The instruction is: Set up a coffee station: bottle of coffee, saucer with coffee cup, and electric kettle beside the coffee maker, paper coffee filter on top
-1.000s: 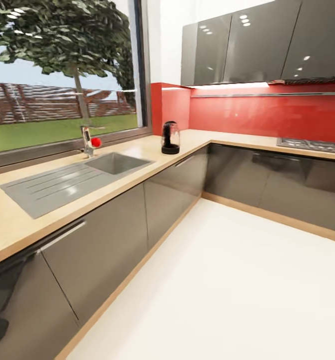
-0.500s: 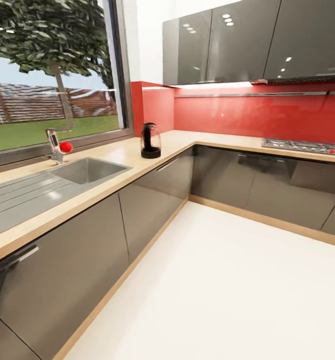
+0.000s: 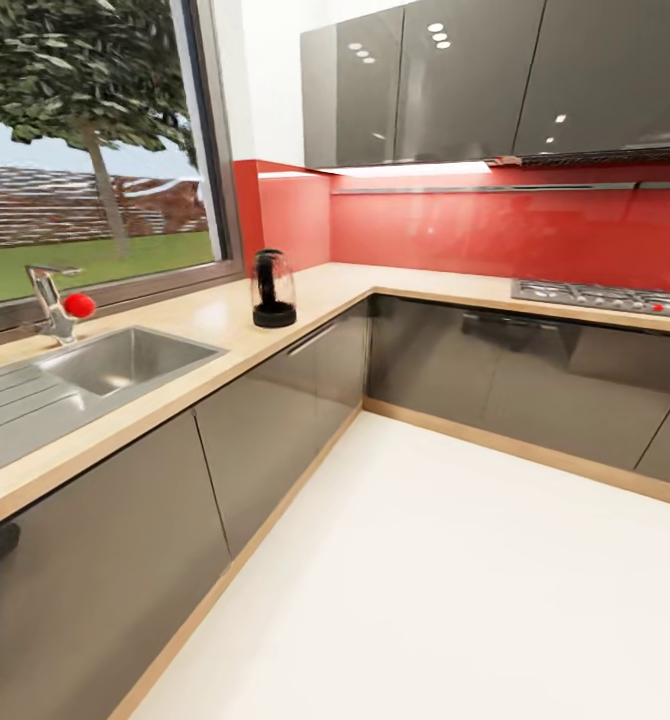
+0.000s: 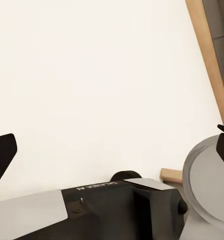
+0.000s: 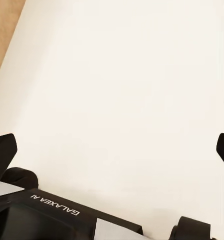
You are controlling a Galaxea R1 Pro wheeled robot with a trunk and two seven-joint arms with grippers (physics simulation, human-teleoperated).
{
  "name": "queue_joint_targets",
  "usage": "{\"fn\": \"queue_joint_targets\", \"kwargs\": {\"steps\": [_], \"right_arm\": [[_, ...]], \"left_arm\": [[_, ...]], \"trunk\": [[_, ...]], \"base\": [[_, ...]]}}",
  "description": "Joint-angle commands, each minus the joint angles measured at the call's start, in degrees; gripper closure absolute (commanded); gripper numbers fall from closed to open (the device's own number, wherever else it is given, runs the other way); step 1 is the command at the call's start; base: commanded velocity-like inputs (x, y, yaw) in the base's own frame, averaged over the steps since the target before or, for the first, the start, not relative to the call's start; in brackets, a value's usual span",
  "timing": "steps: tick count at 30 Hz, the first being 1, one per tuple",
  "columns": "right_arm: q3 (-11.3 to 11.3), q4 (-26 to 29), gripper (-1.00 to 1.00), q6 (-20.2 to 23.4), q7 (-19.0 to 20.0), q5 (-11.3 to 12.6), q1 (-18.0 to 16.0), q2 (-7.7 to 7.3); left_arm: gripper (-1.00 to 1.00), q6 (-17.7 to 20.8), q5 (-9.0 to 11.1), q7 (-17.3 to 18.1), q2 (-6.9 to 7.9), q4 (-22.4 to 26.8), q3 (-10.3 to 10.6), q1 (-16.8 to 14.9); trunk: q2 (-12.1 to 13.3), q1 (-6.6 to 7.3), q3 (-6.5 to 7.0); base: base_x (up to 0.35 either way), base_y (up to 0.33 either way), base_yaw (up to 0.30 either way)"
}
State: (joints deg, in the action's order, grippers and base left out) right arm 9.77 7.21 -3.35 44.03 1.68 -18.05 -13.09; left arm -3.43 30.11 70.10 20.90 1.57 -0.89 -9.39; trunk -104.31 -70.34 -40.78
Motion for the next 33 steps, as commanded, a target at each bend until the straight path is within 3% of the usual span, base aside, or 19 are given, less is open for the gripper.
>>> {"fn": "queue_joint_targets", "kwargs": {"steps": [1,23,33], "right_arm": [[0.0,-0.1,-1.0,-0.2,0.2,0.2,-0.1,-0.01],[0.0,-0.1,-1.0,-0.3,0.2,0.2,-0.1,0.1],[0.0,-0.1,-1.0,-0.3,0.2,0.2,-0.1,0.16]], "left_arm": [[-1.0,-0.4,-0.1,0.1,0.02,0.0,-0.1,0.0],[-1.0,-0.4,-0.1,0.1,0.08,-0.1,-0.1,0.0],[-1.0,-0.4,-0.1,0.1,0.11,0.0,-0.1,0.0]], "trunk": [[0.0,-0.03,-0.06],[0.0,-0.03,-0.06],[0.0,-0.03,-0.06]], "base": [[0.313,-0.119,-0.244],[0.322,-0.106,-0.273],[0.323,-0.136,-0.044]]}}
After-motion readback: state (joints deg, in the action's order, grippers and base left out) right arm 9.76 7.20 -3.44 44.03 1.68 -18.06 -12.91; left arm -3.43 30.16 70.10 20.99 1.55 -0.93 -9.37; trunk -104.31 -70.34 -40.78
